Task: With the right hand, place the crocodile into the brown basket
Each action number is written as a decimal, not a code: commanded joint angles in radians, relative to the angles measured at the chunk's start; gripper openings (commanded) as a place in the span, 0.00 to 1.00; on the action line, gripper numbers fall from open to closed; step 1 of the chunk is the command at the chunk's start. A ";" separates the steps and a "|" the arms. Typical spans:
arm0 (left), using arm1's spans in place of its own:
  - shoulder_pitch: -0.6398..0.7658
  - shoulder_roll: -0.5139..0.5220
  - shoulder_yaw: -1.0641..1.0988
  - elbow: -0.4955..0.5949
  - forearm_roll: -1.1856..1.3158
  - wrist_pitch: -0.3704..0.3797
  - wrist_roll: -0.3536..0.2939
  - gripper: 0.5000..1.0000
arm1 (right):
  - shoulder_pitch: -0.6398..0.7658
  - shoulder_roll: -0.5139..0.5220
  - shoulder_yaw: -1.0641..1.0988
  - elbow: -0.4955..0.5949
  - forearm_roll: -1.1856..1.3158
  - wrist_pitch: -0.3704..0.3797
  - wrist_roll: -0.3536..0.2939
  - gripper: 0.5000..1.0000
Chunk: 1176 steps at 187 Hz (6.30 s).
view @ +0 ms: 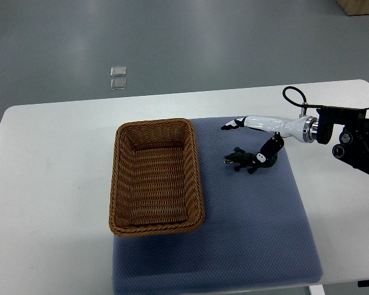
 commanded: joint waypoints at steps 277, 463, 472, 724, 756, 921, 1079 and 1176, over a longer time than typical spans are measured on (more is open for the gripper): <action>0.000 0.000 0.000 0.000 0.000 0.000 0.000 1.00 | 0.001 0.105 -0.091 -0.112 -0.016 -0.111 -0.055 0.59; 0.000 0.000 0.000 0.000 0.000 0.000 0.000 1.00 | 0.016 0.088 -0.091 -0.099 -0.023 -0.111 -0.036 0.00; 0.000 0.000 0.000 0.000 0.000 0.000 0.000 1.00 | 0.016 0.087 -0.091 -0.099 -0.023 -0.111 -0.036 0.00; 0.000 0.000 0.000 0.000 0.000 0.000 0.000 1.00 | 0.274 0.258 -0.100 -0.040 -0.021 -0.105 0.053 0.00; 0.000 0.000 0.000 0.000 0.000 0.000 0.000 1.00 | 0.308 0.358 -0.178 -0.038 -0.038 -0.134 0.051 0.00; 0.000 0.000 0.000 0.000 0.000 0.000 0.000 1.00 | 0.312 0.450 -0.404 -0.084 -0.052 -0.309 0.042 0.85; 0.000 0.000 0.000 0.000 0.000 0.000 0.000 1.00 | 0.076 0.208 0.236 -0.144 0.792 0.116 -0.162 0.85; 0.000 0.000 0.000 0.000 0.000 0.000 0.000 1.00 | 0.013 0.194 0.259 -0.441 1.369 0.274 -0.323 0.86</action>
